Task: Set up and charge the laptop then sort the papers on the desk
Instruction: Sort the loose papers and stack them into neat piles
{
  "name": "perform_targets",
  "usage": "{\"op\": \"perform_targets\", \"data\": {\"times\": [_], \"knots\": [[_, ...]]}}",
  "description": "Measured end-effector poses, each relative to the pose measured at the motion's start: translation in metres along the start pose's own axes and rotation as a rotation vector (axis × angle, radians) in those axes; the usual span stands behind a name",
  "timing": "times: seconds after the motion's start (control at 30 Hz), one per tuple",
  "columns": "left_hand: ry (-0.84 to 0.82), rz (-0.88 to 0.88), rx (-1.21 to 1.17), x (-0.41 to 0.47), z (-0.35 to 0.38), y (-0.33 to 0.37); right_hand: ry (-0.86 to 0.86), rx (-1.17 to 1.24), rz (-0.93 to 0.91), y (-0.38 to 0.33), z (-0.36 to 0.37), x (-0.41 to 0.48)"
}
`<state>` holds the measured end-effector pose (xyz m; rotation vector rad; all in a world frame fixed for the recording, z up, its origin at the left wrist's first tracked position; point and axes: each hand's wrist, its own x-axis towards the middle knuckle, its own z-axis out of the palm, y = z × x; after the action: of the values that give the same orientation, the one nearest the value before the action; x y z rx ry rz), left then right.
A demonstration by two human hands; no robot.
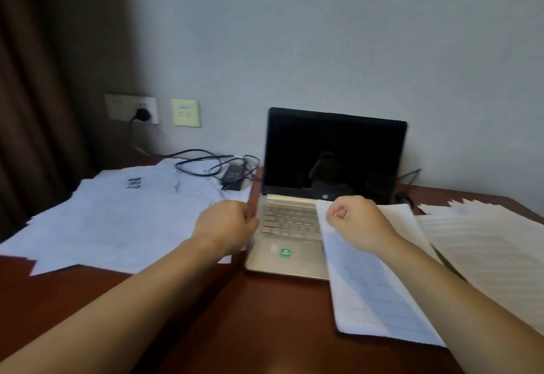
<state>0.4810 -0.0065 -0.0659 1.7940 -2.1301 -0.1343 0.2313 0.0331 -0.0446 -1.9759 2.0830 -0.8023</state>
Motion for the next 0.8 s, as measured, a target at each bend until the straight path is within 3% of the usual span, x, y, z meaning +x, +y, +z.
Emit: {"op": "perform_targets", "data": {"times": [0.1,0.23,0.37,0.5,0.63,0.73,0.8], "knots": [[0.03,-0.06,0.199,-0.003,-0.01,-0.06,-0.042,0.046,-0.111,-0.043,0.026,0.002],[-0.085,-0.22,0.271,-0.013,-0.016,-0.133,-0.118,0.065,-0.219,-0.096,0.065,0.004],[-0.194,-0.127,0.263,-0.028,-0.014,-0.154,-0.212,0.111,-0.321,-0.137,0.101,0.0],[-0.104,-0.137,0.158,-0.031,-0.004,-0.149,-0.291,0.095,-0.387,-0.156,0.132,-0.005],[0.06,-0.15,-0.188,-0.03,-0.009,-0.145,-0.317,-0.019,-0.451,-0.162,0.148,-0.021],[0.026,-0.016,-0.251,-0.031,-0.011,-0.157,-0.299,-0.07,-0.466,-0.16,0.146,-0.029],[-0.024,0.01,-0.199,-0.032,-0.012,-0.164,-0.216,0.057,-0.442,-0.159,0.145,-0.029]]}}
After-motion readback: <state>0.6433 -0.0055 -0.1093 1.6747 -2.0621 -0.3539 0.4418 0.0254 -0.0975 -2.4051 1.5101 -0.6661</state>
